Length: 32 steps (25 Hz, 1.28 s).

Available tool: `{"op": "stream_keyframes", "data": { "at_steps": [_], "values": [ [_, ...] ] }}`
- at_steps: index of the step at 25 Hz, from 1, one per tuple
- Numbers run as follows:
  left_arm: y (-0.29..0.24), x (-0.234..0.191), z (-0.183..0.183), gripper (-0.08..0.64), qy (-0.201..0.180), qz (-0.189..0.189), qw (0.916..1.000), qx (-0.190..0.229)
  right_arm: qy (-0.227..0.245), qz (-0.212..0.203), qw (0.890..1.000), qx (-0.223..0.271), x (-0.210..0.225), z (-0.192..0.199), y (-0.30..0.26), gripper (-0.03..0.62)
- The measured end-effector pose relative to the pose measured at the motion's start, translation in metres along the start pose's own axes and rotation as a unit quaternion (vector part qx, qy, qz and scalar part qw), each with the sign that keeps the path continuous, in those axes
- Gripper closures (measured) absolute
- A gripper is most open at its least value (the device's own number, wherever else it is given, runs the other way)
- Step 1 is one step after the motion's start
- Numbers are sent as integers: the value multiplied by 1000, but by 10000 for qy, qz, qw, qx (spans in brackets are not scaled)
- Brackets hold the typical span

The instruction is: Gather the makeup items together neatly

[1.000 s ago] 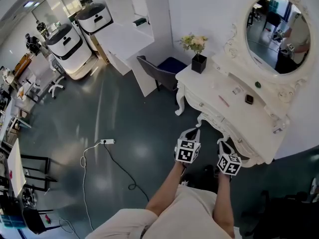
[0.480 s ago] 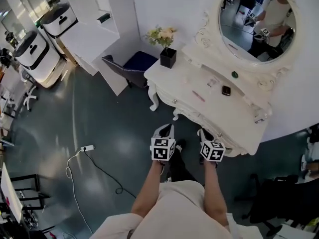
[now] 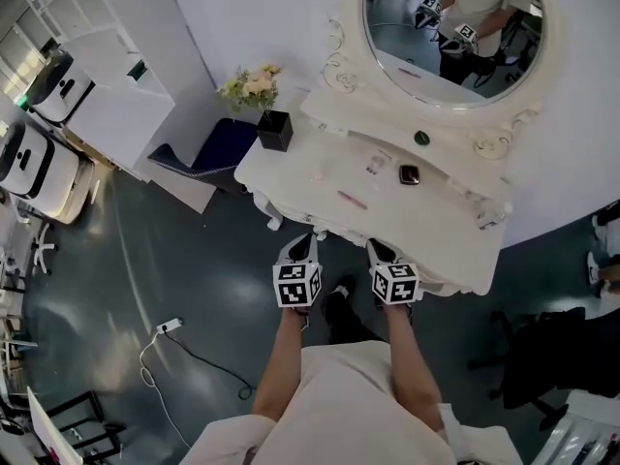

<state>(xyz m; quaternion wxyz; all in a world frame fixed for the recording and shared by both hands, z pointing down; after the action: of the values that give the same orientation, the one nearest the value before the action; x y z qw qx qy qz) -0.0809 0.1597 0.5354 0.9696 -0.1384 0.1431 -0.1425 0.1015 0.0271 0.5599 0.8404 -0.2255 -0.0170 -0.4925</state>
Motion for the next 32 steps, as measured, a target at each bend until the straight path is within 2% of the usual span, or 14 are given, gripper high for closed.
{"op": "stream_keyframes", "data": {
  "at_steps": [3,7,15,20,21,22,23,25,29,32],
  "values": [
    [-33,0,-9,545,-117,196,9997,-85,35,105,9999,31,16,-13,-20,548],
    [-72,-5,-18,545,-186,248,9993,-218,103,110,9999,-10,32,-27,-48,546],
    [-142,-13,-24,545,-298,414,9975,-497,418,-151,9987,-241,58,-40,-105,545],
    [-178,-17,-17,545,-397,499,9951,-756,748,-533,9941,-573,70,-40,-148,542],
    [-182,-19,-16,545,-435,502,9946,-793,818,-621,9925,-661,70,-39,-156,519],
    [-185,-20,-17,545,-451,497,9944,-811,907,-731,9902,-768,70,-37,-163,458],
    [-188,-21,-17,545,-439,489,9945,-811,1034,-861,9869,-894,68,-36,-170,440],
    [-193,-23,-19,545,-385,485,9950,-788,1402,-1164,9762,-1174,63,-36,-181,440],
    [-201,-26,-17,545,-333,552,9944,-837,2166,-1732,9443,-1773,51,-26,-197,440],
    [-206,-25,-18,545,-431,747,9921,-906,2474,-1826,9286,-2076,48,-16,-206,440]
  ]
}}
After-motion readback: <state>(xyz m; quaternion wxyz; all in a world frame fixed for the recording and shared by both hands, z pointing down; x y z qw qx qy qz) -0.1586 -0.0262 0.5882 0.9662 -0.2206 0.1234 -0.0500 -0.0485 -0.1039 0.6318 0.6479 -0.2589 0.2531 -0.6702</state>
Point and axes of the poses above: the fingertips, and each gripper's own axes: y backward along the fingers, x to its right, z out of its underside, the point moved 9 cm from there along y, backward along the fingers, and after that the axes turned 11 degrees about x, right-handed, at the moved point
